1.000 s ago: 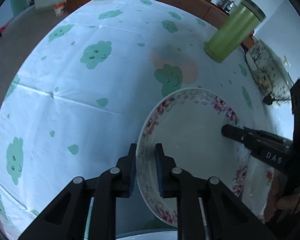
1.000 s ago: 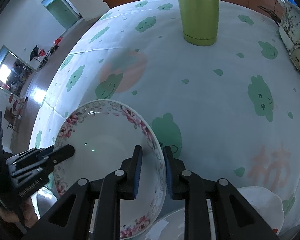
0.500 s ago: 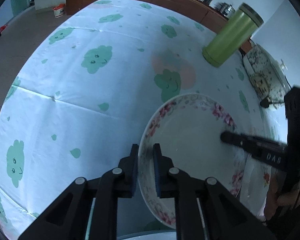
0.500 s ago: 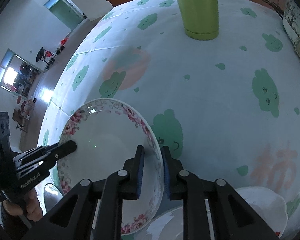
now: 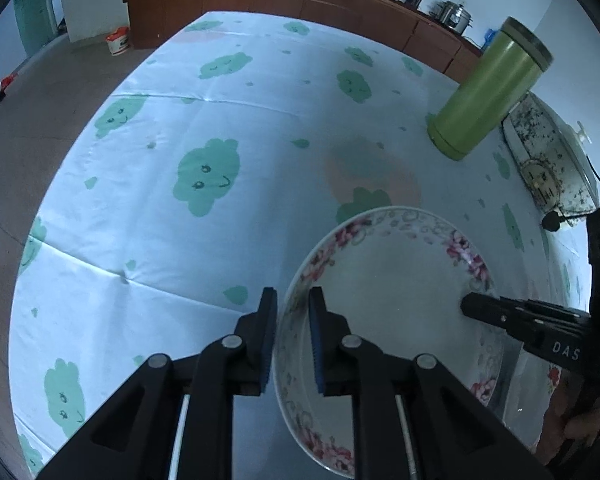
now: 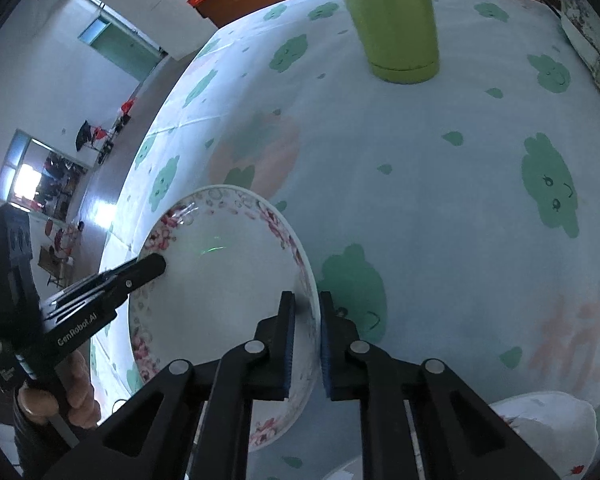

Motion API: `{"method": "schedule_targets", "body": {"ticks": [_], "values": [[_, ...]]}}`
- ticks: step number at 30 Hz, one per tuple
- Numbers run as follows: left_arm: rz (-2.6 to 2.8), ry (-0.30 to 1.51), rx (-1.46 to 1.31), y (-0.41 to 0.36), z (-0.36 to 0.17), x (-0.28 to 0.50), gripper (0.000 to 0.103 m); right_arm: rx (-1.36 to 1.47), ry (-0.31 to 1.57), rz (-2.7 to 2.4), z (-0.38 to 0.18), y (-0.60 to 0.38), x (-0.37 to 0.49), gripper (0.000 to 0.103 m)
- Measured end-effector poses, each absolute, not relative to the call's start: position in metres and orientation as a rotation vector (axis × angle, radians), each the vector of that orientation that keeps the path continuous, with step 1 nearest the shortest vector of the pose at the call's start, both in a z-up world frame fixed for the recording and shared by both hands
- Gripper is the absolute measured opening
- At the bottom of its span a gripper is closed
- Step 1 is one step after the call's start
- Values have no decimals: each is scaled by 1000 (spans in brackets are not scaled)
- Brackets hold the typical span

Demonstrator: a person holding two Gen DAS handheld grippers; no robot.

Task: Organize plates and bowls
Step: 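Lift the pink-rimmed plate with both grippers and carry it over the blue-patterned bowl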

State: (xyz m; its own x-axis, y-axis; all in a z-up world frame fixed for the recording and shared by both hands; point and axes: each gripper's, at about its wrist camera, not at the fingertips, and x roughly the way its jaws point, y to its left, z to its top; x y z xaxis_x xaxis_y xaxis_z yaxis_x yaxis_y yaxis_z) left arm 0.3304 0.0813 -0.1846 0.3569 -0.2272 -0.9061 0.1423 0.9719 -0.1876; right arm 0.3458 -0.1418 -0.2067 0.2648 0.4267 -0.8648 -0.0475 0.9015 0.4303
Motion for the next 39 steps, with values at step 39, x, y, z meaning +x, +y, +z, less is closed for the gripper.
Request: {"method": "schedule_targets", "body": {"ticks": [39], "values": [[-248, 1123, -115, 112, -113, 218, 12, 338, 1254, 365, -139, -119, 241, 16]]}}
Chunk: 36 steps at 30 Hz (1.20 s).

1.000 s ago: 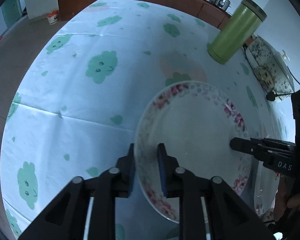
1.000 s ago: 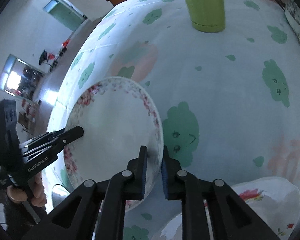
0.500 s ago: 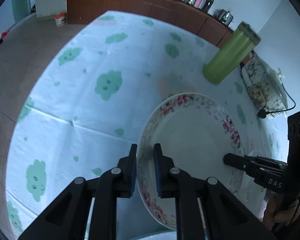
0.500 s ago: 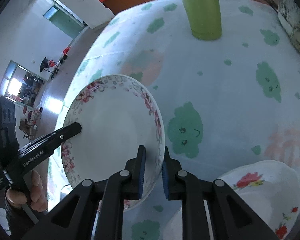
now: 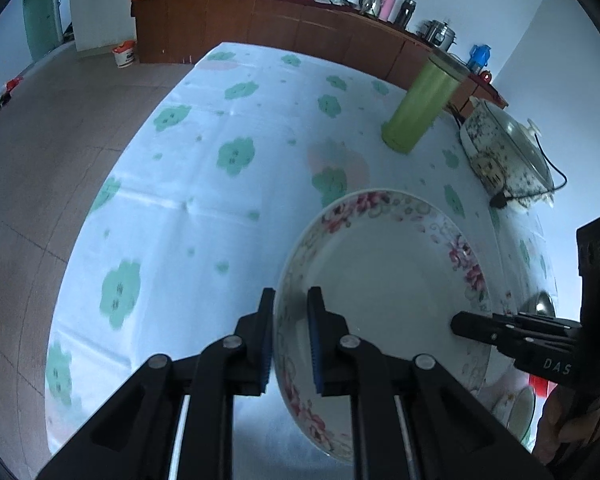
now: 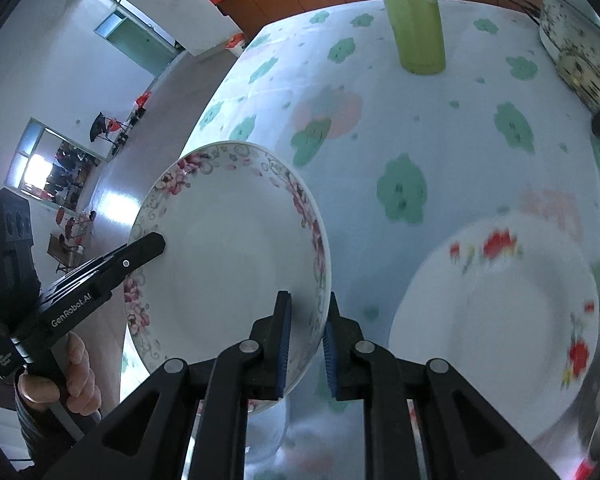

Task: Organize plates and bowls
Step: 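Lift the pink-rimmed plate with both grippers and carry it over the blue-patterned bowl, then lower the plate onto the blue-patterned bowl and open both grippers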

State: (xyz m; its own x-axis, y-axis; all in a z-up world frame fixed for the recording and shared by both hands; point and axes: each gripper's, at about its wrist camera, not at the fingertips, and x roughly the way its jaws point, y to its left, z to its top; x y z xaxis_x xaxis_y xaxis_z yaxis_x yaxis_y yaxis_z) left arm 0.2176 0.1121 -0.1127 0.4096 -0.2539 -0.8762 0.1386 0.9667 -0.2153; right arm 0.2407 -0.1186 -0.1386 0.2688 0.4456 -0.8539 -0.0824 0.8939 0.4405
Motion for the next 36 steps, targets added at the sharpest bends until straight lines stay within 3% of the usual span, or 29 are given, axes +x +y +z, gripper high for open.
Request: {"method": "schedule_targets", "body": {"ticks": [15, 36], "values": [[-200, 1163, -132, 140, -134, 129, 12, 322, 1281, 371, -155, -92, 147, 16], [-149, 1152, -116, 158, -165, 119, 15, 251, 1267, 367, -178, -61, 132, 16]]}}
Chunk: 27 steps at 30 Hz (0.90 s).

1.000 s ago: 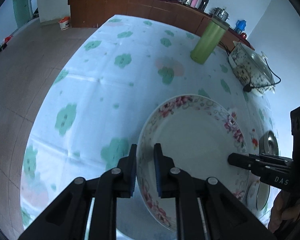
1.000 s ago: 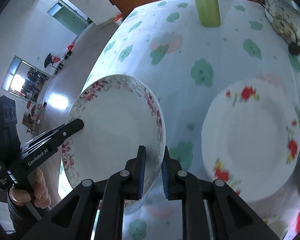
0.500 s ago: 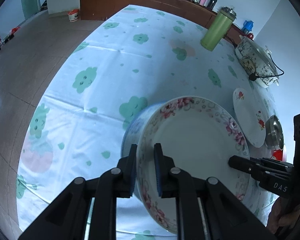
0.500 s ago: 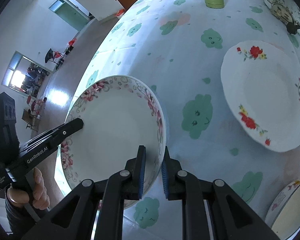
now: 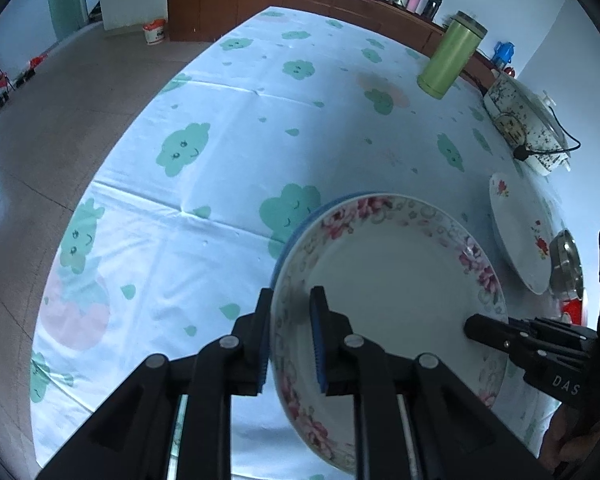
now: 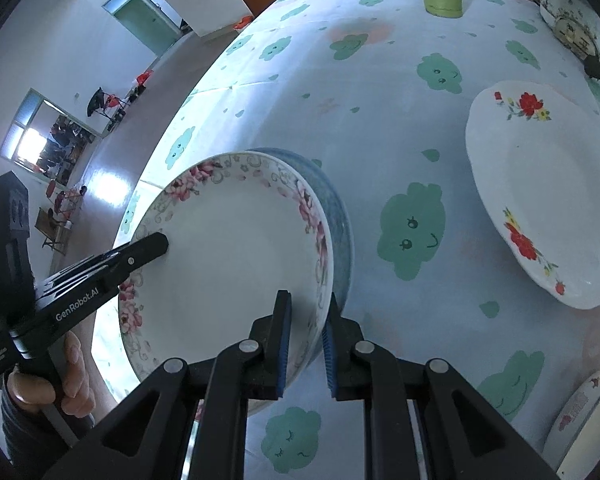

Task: Organize plates and bowls
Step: 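Lower the plate onto the blue-patterned bowl and open both grippers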

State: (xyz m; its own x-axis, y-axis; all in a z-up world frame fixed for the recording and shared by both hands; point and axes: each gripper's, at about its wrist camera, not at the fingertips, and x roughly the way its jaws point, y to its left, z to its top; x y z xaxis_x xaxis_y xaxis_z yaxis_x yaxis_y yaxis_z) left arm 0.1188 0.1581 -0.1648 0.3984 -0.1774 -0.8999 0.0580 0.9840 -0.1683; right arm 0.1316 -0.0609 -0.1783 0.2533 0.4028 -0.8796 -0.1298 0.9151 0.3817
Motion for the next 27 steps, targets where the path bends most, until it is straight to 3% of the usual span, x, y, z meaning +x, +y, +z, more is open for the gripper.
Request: {"method": "schedule_targets", "body": {"ticks": [19, 27], "values": [[-104, 1140, -74, 152, -181, 125, 17, 152, 1165, 361, -177, -60, 138, 17], [-74, 1112, -52, 154, -173, 124, 17, 257, 1173, 390, -181, -73, 140, 17]]}}
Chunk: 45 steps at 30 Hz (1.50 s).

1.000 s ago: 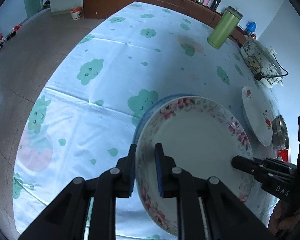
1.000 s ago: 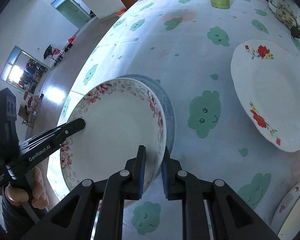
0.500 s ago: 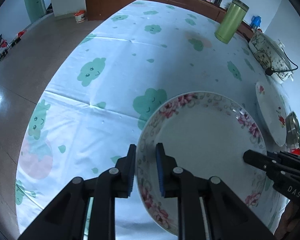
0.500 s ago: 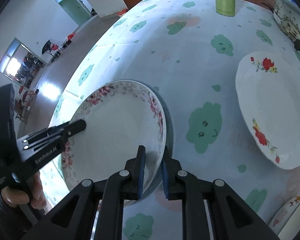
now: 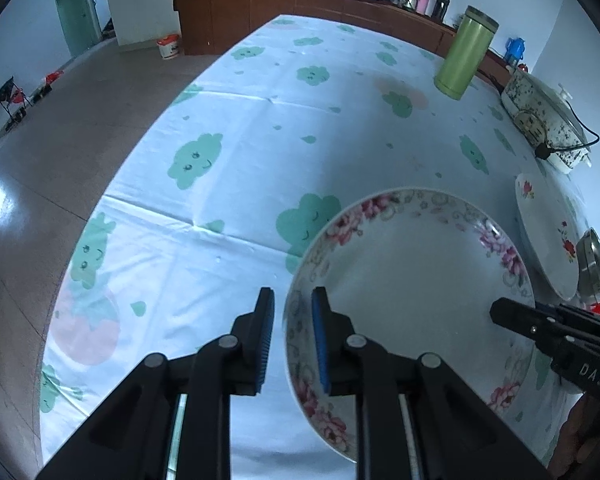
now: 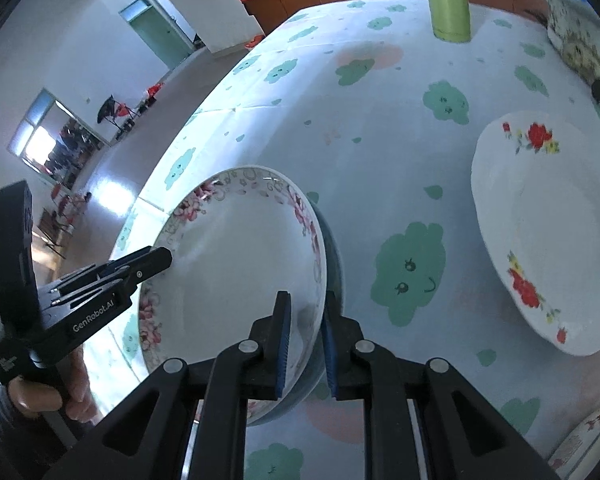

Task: Organize plates and bowls
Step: 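Lower the plate onto the blue-patterned bowl and open both grippers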

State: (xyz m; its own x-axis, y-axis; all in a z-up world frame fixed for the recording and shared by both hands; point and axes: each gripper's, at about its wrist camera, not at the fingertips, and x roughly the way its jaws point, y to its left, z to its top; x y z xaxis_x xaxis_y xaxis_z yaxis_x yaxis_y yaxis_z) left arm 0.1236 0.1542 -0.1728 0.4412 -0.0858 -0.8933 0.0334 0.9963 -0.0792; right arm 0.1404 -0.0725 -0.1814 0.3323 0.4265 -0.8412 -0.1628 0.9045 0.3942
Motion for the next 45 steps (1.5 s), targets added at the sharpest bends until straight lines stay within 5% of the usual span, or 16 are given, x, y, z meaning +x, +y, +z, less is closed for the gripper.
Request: {"method": "schedule_targets", "body": {"ticks": [45], "values": [[-56, 1040, -1, 146, -150, 121, 17, 359, 1152, 368, -169, -102, 123, 18]]}}
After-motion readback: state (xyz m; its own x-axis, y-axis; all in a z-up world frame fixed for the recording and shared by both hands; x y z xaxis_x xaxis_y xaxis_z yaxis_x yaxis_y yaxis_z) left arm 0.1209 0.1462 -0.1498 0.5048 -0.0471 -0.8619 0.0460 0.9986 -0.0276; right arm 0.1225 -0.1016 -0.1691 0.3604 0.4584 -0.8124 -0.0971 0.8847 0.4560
